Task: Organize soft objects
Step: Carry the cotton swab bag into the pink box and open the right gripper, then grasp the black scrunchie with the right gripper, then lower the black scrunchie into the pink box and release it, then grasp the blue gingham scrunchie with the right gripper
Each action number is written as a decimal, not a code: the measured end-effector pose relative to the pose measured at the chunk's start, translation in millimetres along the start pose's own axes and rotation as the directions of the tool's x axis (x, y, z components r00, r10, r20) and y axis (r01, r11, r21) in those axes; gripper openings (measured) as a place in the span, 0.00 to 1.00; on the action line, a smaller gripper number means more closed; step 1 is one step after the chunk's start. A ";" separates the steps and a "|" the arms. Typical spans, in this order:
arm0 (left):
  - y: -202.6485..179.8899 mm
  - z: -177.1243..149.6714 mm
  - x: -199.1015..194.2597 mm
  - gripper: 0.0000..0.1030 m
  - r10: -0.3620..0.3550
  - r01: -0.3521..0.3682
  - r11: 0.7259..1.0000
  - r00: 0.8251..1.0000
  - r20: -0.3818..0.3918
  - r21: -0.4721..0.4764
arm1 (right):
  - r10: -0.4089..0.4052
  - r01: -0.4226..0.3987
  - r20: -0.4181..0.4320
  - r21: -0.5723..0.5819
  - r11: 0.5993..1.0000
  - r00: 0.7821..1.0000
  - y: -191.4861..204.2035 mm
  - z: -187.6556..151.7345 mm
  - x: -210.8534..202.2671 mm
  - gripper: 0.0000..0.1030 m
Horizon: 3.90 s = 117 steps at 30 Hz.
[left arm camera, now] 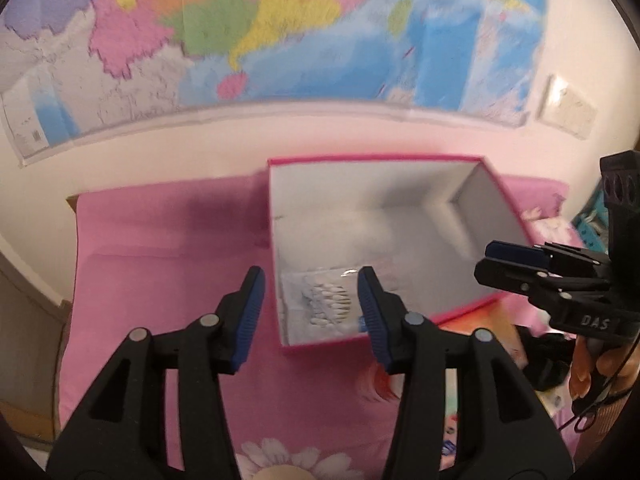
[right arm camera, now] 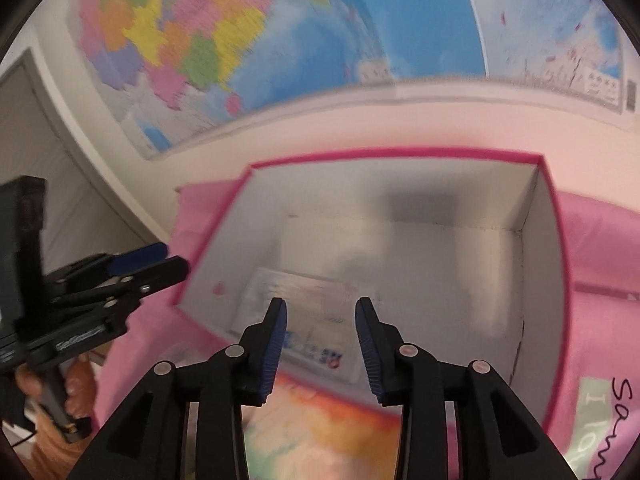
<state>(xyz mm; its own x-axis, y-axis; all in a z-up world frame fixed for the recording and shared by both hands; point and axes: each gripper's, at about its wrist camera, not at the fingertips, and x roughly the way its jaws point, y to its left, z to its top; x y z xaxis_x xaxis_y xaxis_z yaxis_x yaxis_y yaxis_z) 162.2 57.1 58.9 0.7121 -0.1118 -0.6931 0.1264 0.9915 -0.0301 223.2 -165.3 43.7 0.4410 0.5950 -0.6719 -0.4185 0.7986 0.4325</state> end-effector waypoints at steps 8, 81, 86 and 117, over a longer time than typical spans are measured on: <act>-37.6 -26.7 -46.5 0.60 -0.166 0.159 0.983 0.982 0.085 0.087 | 0.046 -0.032 0.129 -0.108 0.994 0.991 23.4 -29.3 -84.2 0.60; -136.5 34.6 27.5 0.27 -0.308 0.313 0.941 0.950 -0.054 0.130 | 0.021 0.028 0.262 -0.184 0.983 0.965 -6.5 4.6 -104.3 0.08; -138.4 31.2 58.7 0.25 -0.237 0.251 0.960 0.965 -0.116 0.127 | -0.058 0.109 0.236 -0.210 0.972 0.970 -12.6 13.6 -70.7 0.08; -110.4 -65.4 -53.6 0.44 -0.354 0.359 0.918 0.933 -0.060 0.168 | 0.152 -0.130 0.117 -0.177 0.976 0.982 -13.3 -92.3 -153.6 0.53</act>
<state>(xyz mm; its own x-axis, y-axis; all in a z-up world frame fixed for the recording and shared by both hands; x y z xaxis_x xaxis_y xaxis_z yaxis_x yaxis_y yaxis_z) 65.0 -42.0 52.2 0.5785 -0.4516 -0.6792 0.4876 0.8590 -0.1558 87.7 -275.7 85.6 0.4621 0.7156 -0.5238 -0.6057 0.6861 0.4029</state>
